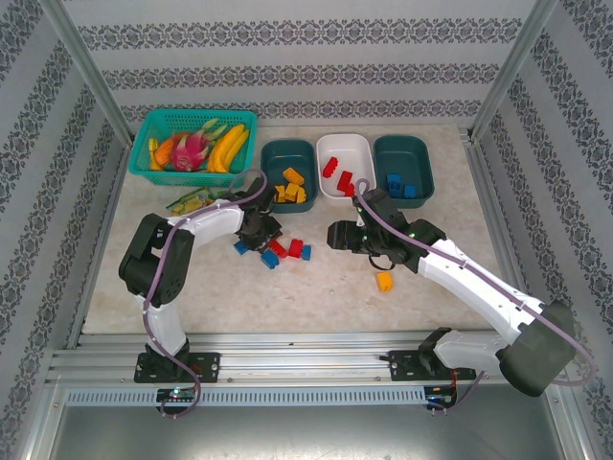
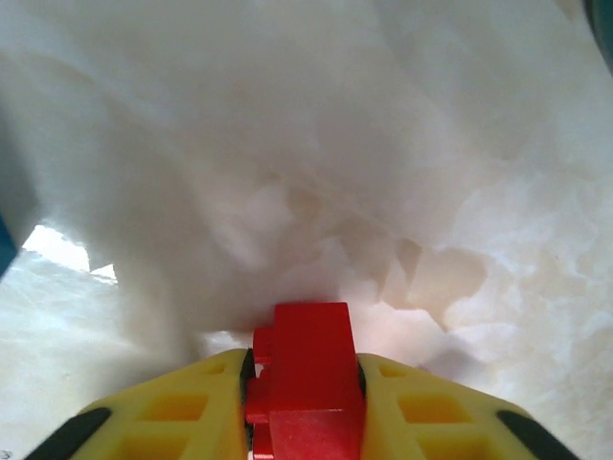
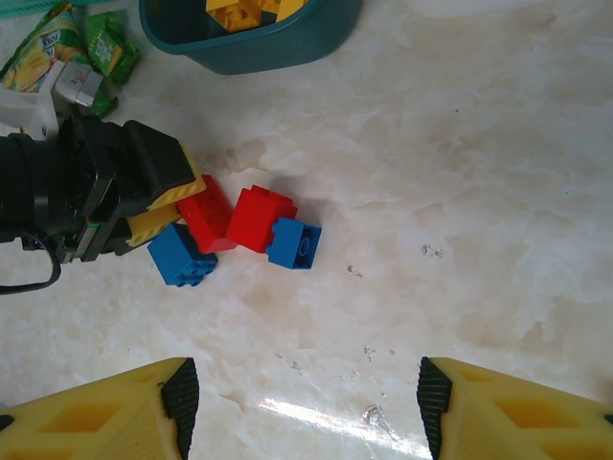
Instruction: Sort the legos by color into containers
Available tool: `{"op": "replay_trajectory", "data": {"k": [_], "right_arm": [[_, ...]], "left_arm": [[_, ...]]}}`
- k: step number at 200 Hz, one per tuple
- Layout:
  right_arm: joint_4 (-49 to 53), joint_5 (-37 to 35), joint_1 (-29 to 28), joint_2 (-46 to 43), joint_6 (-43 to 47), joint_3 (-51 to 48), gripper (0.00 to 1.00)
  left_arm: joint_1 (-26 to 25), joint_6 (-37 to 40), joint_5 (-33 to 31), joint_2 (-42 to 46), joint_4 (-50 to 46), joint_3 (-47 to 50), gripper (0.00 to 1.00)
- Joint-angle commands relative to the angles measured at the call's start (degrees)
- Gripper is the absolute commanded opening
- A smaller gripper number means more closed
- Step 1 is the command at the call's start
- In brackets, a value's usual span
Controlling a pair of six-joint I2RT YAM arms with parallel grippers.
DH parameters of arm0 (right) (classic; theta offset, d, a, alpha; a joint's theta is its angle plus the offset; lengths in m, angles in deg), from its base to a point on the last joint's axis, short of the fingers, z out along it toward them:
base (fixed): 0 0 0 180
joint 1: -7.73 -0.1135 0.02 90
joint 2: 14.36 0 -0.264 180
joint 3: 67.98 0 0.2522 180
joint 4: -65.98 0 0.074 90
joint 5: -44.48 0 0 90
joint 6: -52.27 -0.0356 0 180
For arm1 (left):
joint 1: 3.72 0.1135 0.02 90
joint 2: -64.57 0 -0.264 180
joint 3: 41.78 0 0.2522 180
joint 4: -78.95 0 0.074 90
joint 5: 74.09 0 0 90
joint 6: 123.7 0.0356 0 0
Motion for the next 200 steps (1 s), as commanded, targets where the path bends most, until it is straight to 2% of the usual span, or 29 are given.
{"op": "replay_trajectory", "data": {"k": [1, 22, 64, 110, 148, 200], "right_arm": [[-1.1, 0.5, 0.6, 0.5, -0.2, 0.2, 0.64], [-0.6, -0.3, 0.6, 0.2, 0.1, 0.7, 0.64], [2.4, -5.2, 3.2, -3.2, 0.8, 3.2, 0.64], [4.7, -11.1, 9.4, -6.3, 1.2, 7.2, 0.63], [3.0, -10.6, 14.2, -5.3, 0.0, 8.0, 0.63], [-3.9, -4.5, 18.9, 1.0, -3.7, 9.0, 0.64]], "left_arm": [[-1.4, 0.5, -1.0, -1.1, -3.4, -2.2, 0.21], [-1.4, 0.8, -3.5, 0.9, -4.5, -2.3, 0.12], [-1.5, 3.2, -7.8, 5.8, -7.5, -6.6, 0.07], [-2.1, 7.9, -10.5, 7.6, -10.3, -14.6, 0.06], [-3.4, 15.4, -10.1, 1.8, -10.3, -26.7, 0.06], [-5.0, 27.9, -7.0, -15.6, -10.1, -48.8, 0.03]]}}
